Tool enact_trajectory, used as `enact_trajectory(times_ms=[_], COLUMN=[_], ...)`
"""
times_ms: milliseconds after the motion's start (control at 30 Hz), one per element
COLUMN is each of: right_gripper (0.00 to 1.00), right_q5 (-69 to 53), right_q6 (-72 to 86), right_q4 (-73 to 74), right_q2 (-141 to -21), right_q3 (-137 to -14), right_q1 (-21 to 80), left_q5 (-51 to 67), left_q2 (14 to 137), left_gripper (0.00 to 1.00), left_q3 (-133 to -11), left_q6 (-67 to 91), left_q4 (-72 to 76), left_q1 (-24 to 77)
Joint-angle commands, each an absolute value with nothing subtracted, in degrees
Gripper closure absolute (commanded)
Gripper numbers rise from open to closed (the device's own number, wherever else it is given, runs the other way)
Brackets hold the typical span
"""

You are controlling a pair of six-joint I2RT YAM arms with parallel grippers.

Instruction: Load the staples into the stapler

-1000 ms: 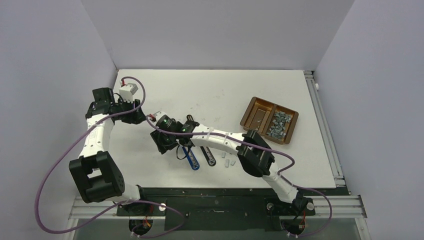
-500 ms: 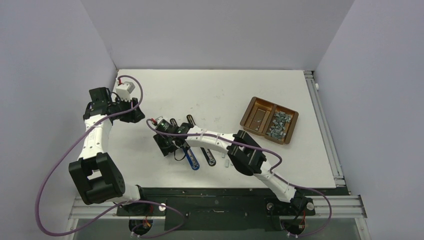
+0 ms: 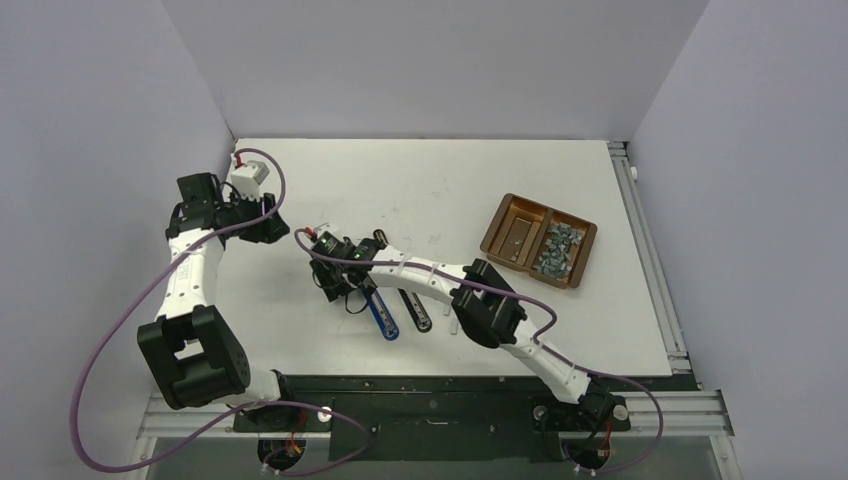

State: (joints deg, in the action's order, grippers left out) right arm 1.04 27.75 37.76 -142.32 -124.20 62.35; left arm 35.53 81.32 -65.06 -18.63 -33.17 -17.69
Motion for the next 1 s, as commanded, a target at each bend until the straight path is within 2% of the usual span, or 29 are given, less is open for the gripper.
enact_trajectory(times_ms=[0,367,967], right_gripper=[0.54,0.55,0.56], right_q5=[2.5,-3.0,-3.0], right_q6=[28.4,27.2,23.8], right_q4=[39.9,35.9,35.1], right_q2=[-143.8,-143.3,-144.3], right_q3=[-125.2,-124.3,-127.6], right_q1=[61.7,62.7,63.6], left_q5=[37.5,37.0,36.7], left_q2=[80.2,79.5,78.6], left_gripper=[0.55,0.55,0.55], left_q3=[-68.1,-68.1,-68.5], left_q6=[-18.7,-19.4,-19.6], left_q4=[-30.7,-30.7,-31.0], left_q1=[-18.2,-18.1,-18.1])
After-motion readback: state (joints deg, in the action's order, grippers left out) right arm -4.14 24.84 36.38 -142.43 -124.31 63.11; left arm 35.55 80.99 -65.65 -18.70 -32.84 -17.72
